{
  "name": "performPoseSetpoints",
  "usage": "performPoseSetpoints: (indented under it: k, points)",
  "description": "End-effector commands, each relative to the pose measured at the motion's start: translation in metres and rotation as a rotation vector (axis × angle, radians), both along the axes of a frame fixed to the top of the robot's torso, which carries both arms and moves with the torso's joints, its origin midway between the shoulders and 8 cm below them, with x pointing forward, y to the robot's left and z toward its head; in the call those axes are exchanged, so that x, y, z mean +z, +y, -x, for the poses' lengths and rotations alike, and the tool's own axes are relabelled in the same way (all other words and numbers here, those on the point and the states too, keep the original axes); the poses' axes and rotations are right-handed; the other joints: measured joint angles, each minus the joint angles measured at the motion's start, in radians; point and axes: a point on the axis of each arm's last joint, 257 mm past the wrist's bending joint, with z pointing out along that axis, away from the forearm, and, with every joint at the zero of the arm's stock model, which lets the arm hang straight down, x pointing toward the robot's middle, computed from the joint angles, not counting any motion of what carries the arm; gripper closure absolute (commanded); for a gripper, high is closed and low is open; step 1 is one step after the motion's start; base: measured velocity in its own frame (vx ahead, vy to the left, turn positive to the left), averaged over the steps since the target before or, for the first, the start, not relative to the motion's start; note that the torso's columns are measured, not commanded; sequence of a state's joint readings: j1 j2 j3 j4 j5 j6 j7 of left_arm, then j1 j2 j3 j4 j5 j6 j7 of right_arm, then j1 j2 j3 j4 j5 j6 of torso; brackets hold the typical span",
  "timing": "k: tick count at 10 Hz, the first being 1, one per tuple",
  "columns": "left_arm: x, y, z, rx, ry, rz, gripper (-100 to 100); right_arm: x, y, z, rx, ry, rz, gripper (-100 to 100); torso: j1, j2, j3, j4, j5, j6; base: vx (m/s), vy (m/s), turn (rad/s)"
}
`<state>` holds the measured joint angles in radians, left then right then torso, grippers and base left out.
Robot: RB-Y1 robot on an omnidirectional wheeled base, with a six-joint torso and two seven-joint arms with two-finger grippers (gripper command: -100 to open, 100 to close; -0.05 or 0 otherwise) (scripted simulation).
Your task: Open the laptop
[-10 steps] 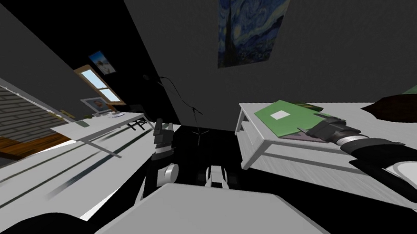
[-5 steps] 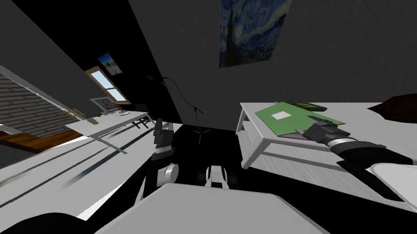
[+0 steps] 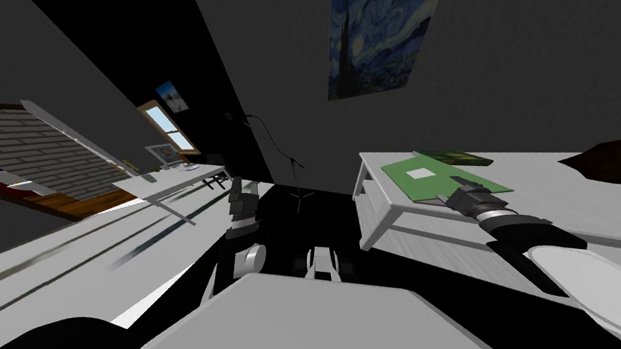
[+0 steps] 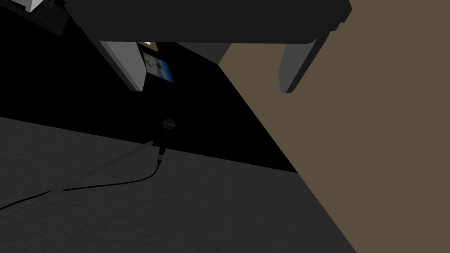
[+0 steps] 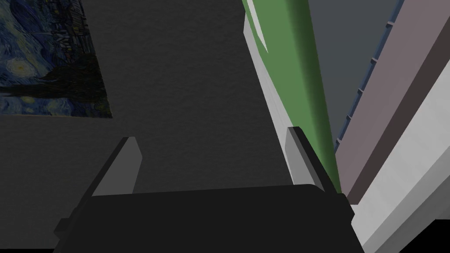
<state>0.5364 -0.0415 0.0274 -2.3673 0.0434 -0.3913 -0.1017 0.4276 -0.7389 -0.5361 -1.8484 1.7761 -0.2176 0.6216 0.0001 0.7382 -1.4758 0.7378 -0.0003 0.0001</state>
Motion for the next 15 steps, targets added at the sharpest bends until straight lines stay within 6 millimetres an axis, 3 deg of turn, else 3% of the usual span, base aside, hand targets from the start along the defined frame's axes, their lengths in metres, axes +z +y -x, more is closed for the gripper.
performPoseSetpoints:
  k: [1,6,7,11,13,14,15]
  points:
    - [0.000,0.000,0.000,0.000,0.000,0.000,0,-0.005,0.008,-0.001,-0.007,-0.003,0.072,-100,0.000,-0.001,0.000,0.000,0.000,0.000,-0.037,-0.011,0.056]
    - [0.000,0.000,0.000,0.000,0.000,0.000,0,-0.004,0.008,-0.001,-0.009,-0.004,0.094,-100,-0.001,-0.006,-0.003,-0.001,0.000,0.000,0.012,-0.012,0.022]
    - [0.000,0.000,0.000,0.000,0.000,0.000,0,0.013,0.002,-0.003,0.003,-0.005,0.094,-100,0.000,-0.003,-0.002,-0.001,0.000,0.000,0.031,0.030,-0.091]
    - [0.000,0.000,0.000,0.000,0.000,0.000,0,0.046,-0.004,-0.006,0.029,-0.007,0.094,-100,0.000,0.001,0.001,0.001,0.000,0.000,0.030,0.048,-0.064]
    - [0.000,0.000,0.000,0.000,0.000,0.000,0,0.044,-0.005,-0.006,0.027,-0.008,0.097,-100,-0.001,0.000,0.000,0.000,0.000,0.000,0.011,0.030,-0.029]
    - [0.000,0.000,0.000,0.000,0.000,0.000,0,0.044,-0.004,-0.006,0.028,-0.007,0.095,0,-0.002,0.000,0.000,0.000,0.000,0.000,0.000,0.000,0.000]
    - [0.000,0.000,0.000,0.000,0.000,0.000,0,0.044,-0.004,-0.006,0.028,-0.007,0.095,0,-0.002,0.000,0.000,0.000,0.000,0.000,0.000,0.000,0.000]
